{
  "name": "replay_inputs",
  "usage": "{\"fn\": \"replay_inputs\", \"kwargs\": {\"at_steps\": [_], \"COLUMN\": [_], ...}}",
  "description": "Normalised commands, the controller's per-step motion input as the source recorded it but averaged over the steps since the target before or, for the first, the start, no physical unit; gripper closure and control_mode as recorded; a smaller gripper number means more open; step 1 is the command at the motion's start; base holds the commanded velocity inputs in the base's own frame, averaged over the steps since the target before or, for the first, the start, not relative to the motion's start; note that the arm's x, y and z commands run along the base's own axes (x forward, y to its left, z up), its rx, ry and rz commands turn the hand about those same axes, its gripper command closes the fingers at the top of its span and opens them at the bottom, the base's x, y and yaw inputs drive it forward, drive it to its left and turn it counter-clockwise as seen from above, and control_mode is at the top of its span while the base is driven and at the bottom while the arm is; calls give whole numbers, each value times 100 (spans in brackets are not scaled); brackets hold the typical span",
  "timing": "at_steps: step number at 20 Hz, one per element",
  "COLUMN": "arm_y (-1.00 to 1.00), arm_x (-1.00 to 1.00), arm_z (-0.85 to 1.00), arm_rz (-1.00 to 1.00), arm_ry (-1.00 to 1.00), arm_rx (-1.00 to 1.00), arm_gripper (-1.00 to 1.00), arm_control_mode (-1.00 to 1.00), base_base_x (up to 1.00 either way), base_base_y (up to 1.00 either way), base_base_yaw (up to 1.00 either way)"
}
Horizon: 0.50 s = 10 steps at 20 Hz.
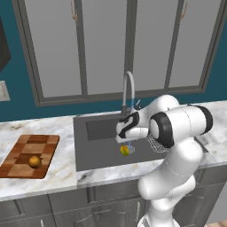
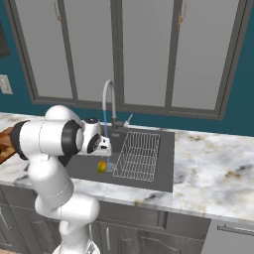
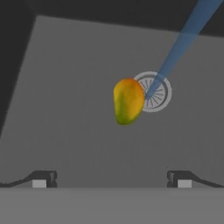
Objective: Pick the mango, mango from the sink and place them on the cutting board to airdry. Then turn off the sink faucet.
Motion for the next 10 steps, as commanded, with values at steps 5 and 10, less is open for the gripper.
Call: {"fn": "replay_inputs", "kwargs": {"at_steps": [5,10], "arm_y": [0,0], "arm_x": [15,20], "arm_z": [-26,-17], "arm_rz": [4,4], "arm_ry": [-9,-9], "arm_rx": [0,0], "arm_gripper": [-100,-100], "arm_control_mode": [-100,-100], "base_base_x": [0,0], "base_base_y": [0,0], "base_base_yaw": [0,0]}}
